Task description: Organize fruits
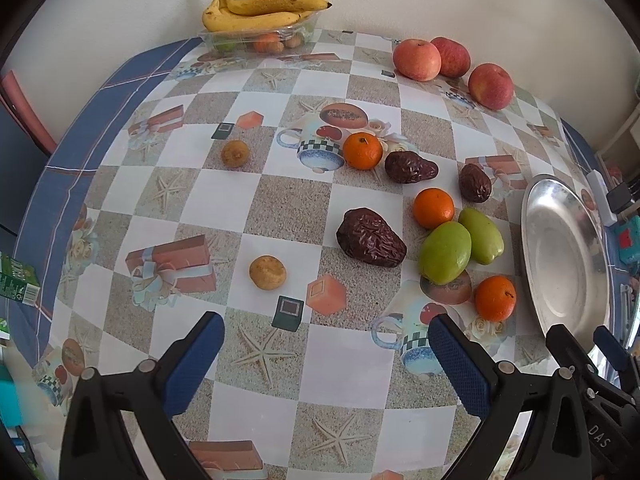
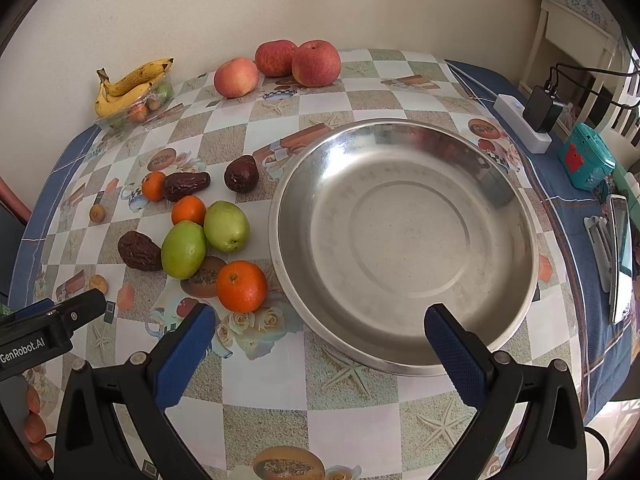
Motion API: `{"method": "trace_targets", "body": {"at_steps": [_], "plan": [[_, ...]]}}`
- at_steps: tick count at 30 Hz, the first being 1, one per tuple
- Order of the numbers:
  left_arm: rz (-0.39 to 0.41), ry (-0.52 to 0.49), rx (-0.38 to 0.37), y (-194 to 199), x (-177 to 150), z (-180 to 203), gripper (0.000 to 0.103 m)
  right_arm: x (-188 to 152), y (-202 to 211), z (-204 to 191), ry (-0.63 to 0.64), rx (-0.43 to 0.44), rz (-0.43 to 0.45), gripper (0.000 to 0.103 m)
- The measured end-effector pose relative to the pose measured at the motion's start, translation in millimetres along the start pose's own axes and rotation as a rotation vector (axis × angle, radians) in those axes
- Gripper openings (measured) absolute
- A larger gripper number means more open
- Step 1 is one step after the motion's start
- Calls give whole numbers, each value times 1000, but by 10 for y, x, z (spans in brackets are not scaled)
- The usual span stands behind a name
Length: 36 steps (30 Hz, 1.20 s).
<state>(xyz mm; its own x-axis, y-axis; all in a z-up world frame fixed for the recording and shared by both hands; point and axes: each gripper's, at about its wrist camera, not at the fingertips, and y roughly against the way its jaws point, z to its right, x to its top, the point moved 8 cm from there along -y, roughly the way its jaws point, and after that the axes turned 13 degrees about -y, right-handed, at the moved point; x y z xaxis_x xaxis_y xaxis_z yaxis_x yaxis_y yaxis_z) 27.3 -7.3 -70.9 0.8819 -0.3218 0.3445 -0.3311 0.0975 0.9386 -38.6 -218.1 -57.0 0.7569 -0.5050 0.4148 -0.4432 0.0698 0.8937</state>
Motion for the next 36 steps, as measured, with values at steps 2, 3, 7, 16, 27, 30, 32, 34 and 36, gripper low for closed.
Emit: {"method": "trace_targets", "body": {"at_steps": [2, 3, 7, 16, 27, 30, 32, 34, 36], "plan": [[3, -1, -2, 4, 5, 1, 103, 1, 1, -3, 0, 0, 0, 103], [4, -2, -2, 4, 6, 2, 103, 2, 1, -4, 0, 0, 0, 103], [4, -3, -1, 2, 8, 5, 103, -4, -4, -5, -1, 2, 2, 103], [28, -1, -19, 36, 34, 16, 103, -1, -3, -17, -5, 5, 3, 103], [57, 0, -32, 86, 84, 19, 103, 5, -3, -35, -10, 19, -5, 103], [63, 9, -28, 93, 108, -13, 103, 4, -2, -63, -2, 29, -9, 103], [80, 23, -33, 107, 123, -44, 103, -3, -5, -85, 7, 34, -14, 103], [108, 26, -16, 141, 151, -86, 103, -9, -2, -107, 15, 42, -17, 103], [139, 17, 2, 180, 197, -105, 103, -13, 0, -128, 21, 49, -17, 103]]}}
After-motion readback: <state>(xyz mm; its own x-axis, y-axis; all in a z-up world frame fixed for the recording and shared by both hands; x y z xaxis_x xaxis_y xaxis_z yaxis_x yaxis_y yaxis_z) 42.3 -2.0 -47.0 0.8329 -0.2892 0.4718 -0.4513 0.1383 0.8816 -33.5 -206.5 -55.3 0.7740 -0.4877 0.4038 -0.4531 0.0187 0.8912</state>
